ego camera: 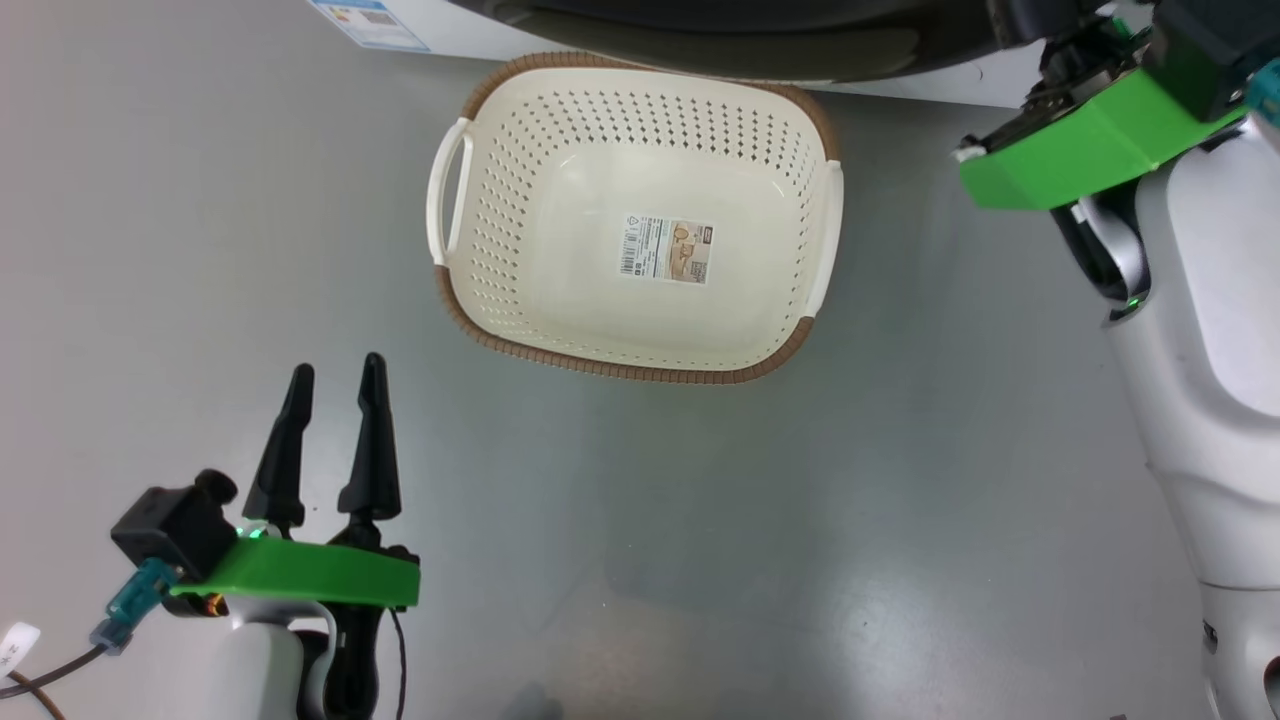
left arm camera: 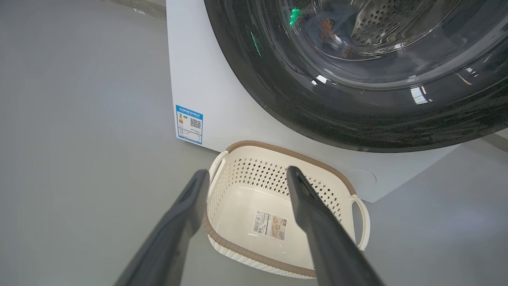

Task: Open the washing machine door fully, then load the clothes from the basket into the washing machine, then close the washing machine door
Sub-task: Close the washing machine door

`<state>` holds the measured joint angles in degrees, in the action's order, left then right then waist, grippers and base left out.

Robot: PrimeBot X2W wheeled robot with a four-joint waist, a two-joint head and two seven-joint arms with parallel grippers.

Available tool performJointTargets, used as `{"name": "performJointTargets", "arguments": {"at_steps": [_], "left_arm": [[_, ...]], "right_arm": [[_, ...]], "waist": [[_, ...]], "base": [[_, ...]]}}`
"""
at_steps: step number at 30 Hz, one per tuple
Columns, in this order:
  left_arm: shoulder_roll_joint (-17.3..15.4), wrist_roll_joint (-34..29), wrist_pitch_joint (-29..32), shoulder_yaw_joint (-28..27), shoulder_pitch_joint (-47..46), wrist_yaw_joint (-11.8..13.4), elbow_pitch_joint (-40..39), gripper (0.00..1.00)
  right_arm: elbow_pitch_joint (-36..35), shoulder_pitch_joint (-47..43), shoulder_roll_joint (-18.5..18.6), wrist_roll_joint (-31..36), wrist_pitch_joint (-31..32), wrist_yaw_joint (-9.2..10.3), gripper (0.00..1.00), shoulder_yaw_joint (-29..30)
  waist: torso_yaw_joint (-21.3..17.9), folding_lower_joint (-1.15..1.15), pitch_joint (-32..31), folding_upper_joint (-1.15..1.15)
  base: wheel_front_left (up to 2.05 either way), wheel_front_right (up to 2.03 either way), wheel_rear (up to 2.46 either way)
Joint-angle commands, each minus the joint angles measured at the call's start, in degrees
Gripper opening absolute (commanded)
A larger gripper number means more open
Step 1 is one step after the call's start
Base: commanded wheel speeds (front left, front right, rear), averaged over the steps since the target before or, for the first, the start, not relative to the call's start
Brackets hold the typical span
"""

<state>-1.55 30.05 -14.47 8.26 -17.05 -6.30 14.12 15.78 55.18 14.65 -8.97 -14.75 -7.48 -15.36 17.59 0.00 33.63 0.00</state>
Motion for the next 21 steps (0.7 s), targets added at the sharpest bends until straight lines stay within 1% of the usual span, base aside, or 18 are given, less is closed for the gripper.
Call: {"name": "performJointTargets", "arguments": {"at_steps": [1, 10, 18, 21], "left_arm": [[-1.32, 0.46, -0.52, -1.66, 0.24, -0.21, -1.08, 1.0], [-1.32, 0.66, -0.52, -1.02, 0.84, -0.23, -0.92, 1.0], [-1.32, 0.56, -0.52, -0.54, 0.74, -0.31, -0.74, 1.0], [-1.32, 0.55, -0.52, 0.04, 0.34, -0.37, -0.63, 1.0]], "right_arm": [[-0.9, 1.08, -0.66, 0.8, -0.25, -0.01, 0.0, 0.36], [1.42, 3.15, 0.52, 1.2, -0.25, -0.01, 0.0, 1.18], [4.54, 6.74, 1.32, 2.28, -0.25, -0.01, 0.0, 2.22], [6.88, 8.37, 2.09, 2.91, -0.25, -0.01, 0.0, 4.13]], "waist": [[-0.15, 0.0, -0.11, 0.0], [0.14, 0.0, -0.45, 0.0], [0.99, 0.0, -0.29, 0.0], [1.56, 0.0, -0.36, 0.0]], "base": [[0.0, 0.0, 0.0], [0.0, 0.0, 0.0], [0.0, 0.0, 0.0], [0.0, 0.0, 0.0]]}}
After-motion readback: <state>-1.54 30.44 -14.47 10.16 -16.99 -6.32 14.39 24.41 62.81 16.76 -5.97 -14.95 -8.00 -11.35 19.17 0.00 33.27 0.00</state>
